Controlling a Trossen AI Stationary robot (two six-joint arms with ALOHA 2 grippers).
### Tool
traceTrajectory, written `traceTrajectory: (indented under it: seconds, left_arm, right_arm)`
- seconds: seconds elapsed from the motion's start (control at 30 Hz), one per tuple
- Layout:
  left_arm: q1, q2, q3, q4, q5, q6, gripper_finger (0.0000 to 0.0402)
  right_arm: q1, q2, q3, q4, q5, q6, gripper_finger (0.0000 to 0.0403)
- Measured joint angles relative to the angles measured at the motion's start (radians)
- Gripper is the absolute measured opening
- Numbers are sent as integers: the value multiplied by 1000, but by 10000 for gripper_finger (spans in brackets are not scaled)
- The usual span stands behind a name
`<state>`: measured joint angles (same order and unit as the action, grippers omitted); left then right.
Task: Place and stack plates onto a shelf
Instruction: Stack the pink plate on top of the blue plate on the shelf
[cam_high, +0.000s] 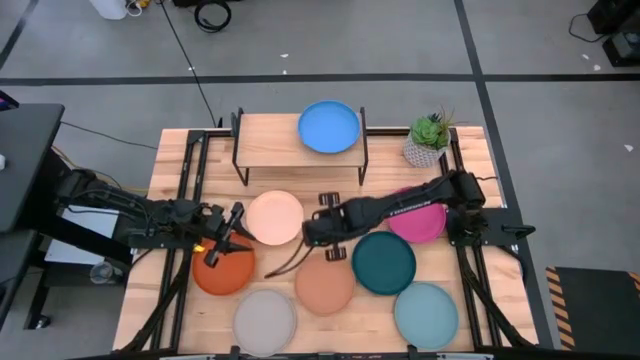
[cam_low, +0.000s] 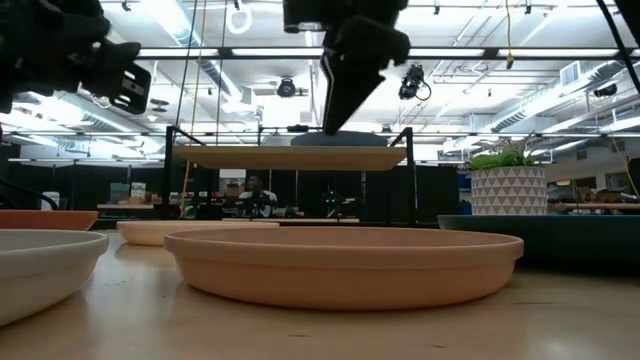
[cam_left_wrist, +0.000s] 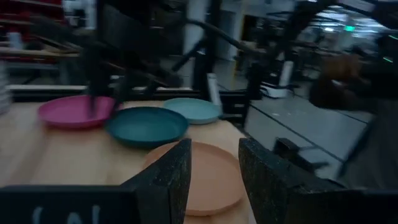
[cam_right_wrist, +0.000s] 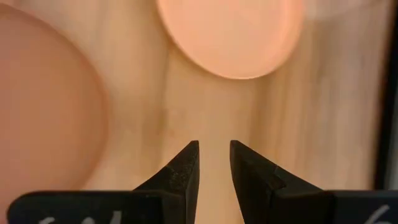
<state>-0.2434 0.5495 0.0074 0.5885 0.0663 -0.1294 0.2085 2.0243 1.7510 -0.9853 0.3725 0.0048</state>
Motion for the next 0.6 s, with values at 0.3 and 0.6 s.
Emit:
traceTrajectory:
  seconds: [0.3, 0.6]
  left_arm:
    - [-3, 4, 202, -366, -142, -42, 141]
    - [-3, 49, 367, -649, -163, -52, 141]
  right_arm:
    - [70, -14, -156, 80, 171, 117, 96]
    - [91, -214, -480, 297, 173, 265, 96]
